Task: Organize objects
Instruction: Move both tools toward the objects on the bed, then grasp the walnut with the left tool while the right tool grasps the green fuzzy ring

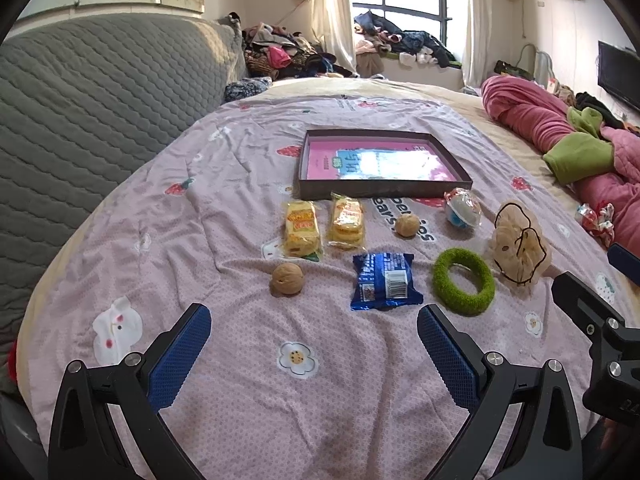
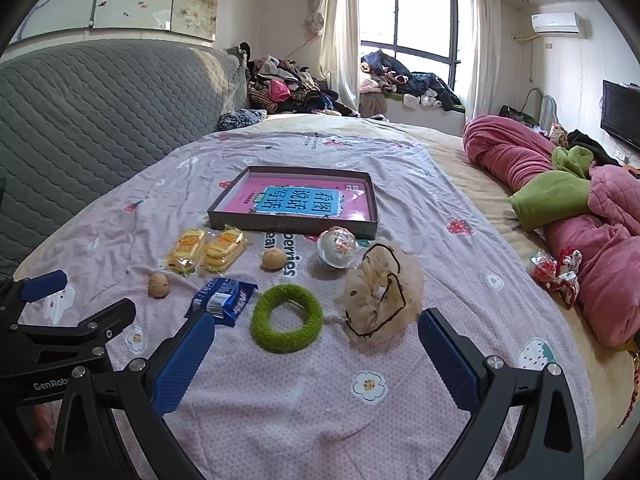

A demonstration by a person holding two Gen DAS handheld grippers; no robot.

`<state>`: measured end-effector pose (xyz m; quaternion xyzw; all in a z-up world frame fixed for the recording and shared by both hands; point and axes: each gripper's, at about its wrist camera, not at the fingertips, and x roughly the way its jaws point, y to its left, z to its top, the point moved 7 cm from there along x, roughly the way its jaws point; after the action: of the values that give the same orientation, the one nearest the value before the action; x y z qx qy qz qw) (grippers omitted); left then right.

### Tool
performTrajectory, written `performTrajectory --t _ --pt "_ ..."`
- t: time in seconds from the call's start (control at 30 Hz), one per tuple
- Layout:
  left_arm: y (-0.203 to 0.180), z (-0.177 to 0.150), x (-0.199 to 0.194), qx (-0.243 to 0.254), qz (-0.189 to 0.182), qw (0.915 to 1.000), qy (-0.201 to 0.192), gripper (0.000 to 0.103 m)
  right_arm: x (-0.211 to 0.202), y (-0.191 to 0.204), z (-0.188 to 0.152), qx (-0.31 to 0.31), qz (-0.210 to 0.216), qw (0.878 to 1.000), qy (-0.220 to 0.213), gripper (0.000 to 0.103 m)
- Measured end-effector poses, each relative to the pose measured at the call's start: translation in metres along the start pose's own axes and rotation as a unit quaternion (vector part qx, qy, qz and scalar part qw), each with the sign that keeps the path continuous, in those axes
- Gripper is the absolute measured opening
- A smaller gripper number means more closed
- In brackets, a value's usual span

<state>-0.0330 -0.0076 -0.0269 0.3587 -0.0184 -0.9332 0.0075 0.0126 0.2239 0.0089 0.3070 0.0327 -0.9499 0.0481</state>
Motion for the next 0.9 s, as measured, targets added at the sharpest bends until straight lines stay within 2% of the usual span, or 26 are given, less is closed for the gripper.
performTrajectory --t 0.4,0.67,0.9 --pt "0.037 0.015 0.008 -0.021 0.007 0.9997 -0.004 0.103 0.011 0.027 0.017 -0.025 0.014 1.0 0.001 0.103" --pt "0.058 0.017 0.033 -0.031 0.006 0.9994 0.011 0.103 0.039 0.049 0.014 -0.041 0.023 0.999 0.026 0.103" --pt "0.062 0.015 0.062 -0.032 0.002 0.9991 0.028 0.103 0.065 0.049 0.006 -0.035 0.011 0.998 0.059 0.103"
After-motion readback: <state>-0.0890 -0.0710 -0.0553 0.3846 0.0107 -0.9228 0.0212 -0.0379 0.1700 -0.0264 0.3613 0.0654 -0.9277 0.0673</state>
